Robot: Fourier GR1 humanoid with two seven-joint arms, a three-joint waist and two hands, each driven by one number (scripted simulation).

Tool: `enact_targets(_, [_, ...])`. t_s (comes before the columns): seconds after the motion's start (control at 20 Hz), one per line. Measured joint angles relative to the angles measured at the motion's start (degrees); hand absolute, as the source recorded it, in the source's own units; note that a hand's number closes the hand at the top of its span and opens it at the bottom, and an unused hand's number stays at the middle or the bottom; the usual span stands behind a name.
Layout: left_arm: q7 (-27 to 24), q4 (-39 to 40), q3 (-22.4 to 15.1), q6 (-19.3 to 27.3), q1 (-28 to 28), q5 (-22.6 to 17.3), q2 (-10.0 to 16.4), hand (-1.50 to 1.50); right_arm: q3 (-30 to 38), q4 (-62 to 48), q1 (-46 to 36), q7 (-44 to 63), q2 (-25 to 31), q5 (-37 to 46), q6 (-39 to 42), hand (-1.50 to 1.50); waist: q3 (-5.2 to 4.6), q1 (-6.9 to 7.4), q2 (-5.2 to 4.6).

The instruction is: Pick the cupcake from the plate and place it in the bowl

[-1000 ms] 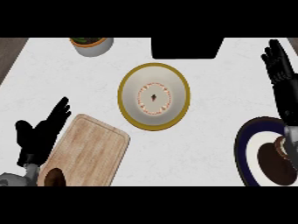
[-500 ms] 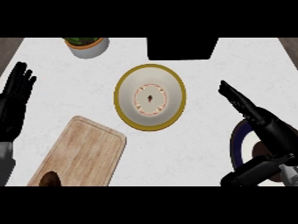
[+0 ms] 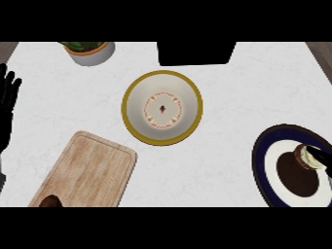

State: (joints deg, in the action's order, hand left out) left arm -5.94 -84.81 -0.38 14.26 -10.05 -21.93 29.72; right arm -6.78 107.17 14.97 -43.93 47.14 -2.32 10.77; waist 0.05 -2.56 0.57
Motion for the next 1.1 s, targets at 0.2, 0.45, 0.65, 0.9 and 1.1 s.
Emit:
enact_targets(0.2, [0.1, -0.1, 1.0, -0.8, -0.1, -0.3, 0.5, 0.0, 9.9, 1.0, 4.9, -0.9, 6.4, 0.2, 0.5, -1.5, -0.08, -0.07, -0.05])
enact_targets(0.45, [0.4, 0.4, 1.4, -1.3, -1.0, -0.2, 0.5, 0.0, 19.2, 1.6, 8.5, 3.0, 15.7, 3.4, 3.9, -1.5, -0.18, 0.07, -0.17])
enact_targets(0.65, [0.6, 0.2, 2.2, -2.5, -0.7, -0.6, 1.1, 0.0, 23.8, 2.2, 11.1, 5.4, 21.4, 8.0, 7.6, -1.5, -0.18, 0.55, -0.18])
enact_targets(0.9, [0.9, 0.1, 1.7, -2.3, -1.5, 0.4, -0.1, 0.0, 25.3, 1.7, 13.5, 4.5, 24.2, 16.7, 10.2, -1.5, -0.12, 1.2, -0.34])
enact_targets(1.1, [1.6, 0.4, 2.2, -3.0, -2.3, 1.2, -0.5, 0.0, 25.2, 0.5, 12.7, 4.5, 22.6, 22.0, 11.9, -1.5, -0.07, 1.8, -0.45])
